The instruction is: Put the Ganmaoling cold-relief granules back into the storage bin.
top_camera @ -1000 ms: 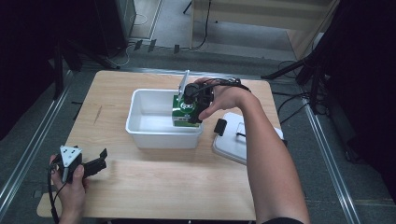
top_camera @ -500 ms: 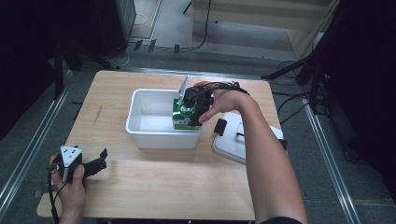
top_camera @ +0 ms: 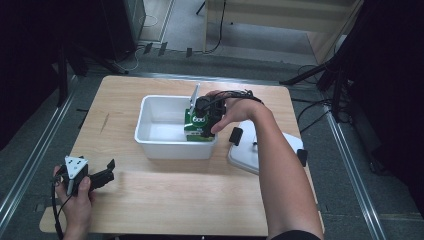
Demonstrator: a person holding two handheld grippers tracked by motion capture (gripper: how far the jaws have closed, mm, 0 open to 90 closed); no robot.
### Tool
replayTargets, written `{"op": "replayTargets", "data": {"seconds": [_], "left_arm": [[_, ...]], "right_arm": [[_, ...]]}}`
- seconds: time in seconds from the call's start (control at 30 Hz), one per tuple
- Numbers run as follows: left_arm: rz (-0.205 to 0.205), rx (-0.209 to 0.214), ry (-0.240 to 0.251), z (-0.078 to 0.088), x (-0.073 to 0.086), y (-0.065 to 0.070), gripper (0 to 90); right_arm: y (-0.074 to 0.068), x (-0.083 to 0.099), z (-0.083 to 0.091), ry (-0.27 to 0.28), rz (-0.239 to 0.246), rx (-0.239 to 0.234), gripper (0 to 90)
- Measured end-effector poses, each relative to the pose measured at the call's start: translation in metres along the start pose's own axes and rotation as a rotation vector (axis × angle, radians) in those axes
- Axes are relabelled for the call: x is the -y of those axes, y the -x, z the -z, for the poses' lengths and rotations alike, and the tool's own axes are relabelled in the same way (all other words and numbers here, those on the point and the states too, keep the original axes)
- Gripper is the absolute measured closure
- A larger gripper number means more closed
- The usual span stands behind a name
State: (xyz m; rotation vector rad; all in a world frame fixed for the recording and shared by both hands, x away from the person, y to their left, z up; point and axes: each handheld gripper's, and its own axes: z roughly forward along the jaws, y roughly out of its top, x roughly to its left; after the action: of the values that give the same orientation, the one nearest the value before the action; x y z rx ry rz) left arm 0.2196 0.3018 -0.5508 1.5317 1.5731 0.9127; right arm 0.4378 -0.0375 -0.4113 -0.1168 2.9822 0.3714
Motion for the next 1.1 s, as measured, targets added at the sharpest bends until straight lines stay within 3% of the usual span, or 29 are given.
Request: {"op": "replayTargets", "data": {"seconds": [0.07, 0.23, 0.47, 0.87, 1.1], "left_arm": [[0.000, -0.001, 0.001, 0.000, 0.000, 0.000, 2.3], [-0.002, -0.003, 0.002, 0.000, 0.000, 0.000, 2.3], [-0.001, -0.002, 0.002, 0.000, 0.000, 0.000, 2.3], [0.000, -0.002, 0.005, 0.000, 0.000, 0.000, 2.3], [0.000, -0.001, 0.004, 0.000, 0.000, 0.000, 2.3]], "right_arm": [[0.000, 0.000, -0.001, -0.012, -0.021, -0.004, 15.9], [0.001, -0.004, -0.007, -0.033, -0.011, -0.009, 15.7], [0.001, -0.007, -0.009, -0.062, -0.044, -0.010, 15.3], [0.002, -0.009, -0.017, -0.092, -0.027, -0.020, 14.4], [0.001, -0.009, -0.018, -0.111, -0.050, -0.025, 13.1]]}}
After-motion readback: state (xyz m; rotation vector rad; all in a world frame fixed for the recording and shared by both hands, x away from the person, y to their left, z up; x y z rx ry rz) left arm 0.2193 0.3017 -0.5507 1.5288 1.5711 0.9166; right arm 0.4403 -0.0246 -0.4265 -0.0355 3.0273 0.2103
